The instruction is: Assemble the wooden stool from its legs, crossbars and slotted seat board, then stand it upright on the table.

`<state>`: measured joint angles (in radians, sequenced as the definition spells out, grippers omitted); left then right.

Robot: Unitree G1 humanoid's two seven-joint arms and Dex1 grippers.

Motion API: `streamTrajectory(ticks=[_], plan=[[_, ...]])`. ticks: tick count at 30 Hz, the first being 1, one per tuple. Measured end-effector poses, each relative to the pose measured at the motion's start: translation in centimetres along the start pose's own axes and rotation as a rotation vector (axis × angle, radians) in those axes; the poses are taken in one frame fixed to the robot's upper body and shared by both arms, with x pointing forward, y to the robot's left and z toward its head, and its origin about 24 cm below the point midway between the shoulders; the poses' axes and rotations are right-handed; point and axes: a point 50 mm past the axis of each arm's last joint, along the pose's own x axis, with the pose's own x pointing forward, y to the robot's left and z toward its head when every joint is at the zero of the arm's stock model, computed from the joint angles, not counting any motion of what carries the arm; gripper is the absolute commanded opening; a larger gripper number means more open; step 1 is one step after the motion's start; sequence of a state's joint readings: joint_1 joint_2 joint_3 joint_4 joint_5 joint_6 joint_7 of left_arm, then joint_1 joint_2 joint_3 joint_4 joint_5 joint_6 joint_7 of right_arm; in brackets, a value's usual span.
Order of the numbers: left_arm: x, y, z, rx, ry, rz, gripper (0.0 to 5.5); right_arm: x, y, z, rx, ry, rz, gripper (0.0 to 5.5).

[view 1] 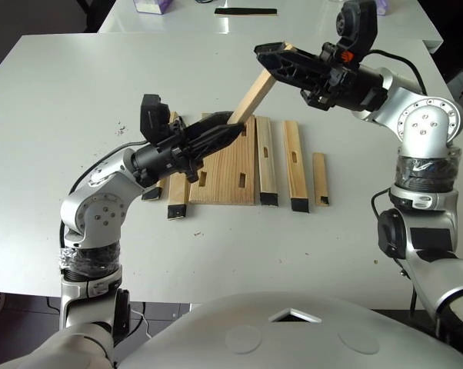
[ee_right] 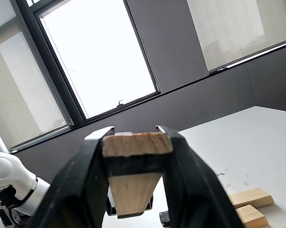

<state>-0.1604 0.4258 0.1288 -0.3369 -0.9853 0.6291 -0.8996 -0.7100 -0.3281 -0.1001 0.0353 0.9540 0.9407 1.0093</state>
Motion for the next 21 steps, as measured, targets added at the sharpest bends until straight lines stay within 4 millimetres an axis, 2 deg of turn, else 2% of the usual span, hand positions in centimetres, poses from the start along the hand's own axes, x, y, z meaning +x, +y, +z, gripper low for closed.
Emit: streamTrajectory(ticks=[1, 4, 9, 15, 18, 21], plan=[[0.1, 0.2, 0.1, 0.004, 0.003, 0.001, 1.72, -0.1, -0.1, 0.0, -0.005, -0.003, -0.009, 1.41], [-0.2, 1.2, -0.3, 0.007, 0.025, 0.059, 2.34, -0.3, -0.3, -0.5, -0.025, 0.009, -0.046, 1.33], [-1.7, 3.0, -1.6, 0.039, 0.130, 0.248, 2.37, -0.4, -0.5, -0.2, -0.132, 0.002, -0.109, 1.32], [-3.3, 3.7, -3.4, 0.082, 0.240, 0.356, 2.37, -1.6, -1.9, 0.6, -0.265, -0.002, -0.235, 1.32], [-4.1, 4.2, -3.2, 0.121, 0.237, 0.449, 2.37, -3.6, -3.0, 0.6, -0.413, 0.139, -0.344, 1.32], [-4.3, 5.2, -2.2, 0.164, 0.125, 0.619, 2.37, -5.4, -3.7, -0.2, -0.521, 0.301, -0.376, 1.32]])
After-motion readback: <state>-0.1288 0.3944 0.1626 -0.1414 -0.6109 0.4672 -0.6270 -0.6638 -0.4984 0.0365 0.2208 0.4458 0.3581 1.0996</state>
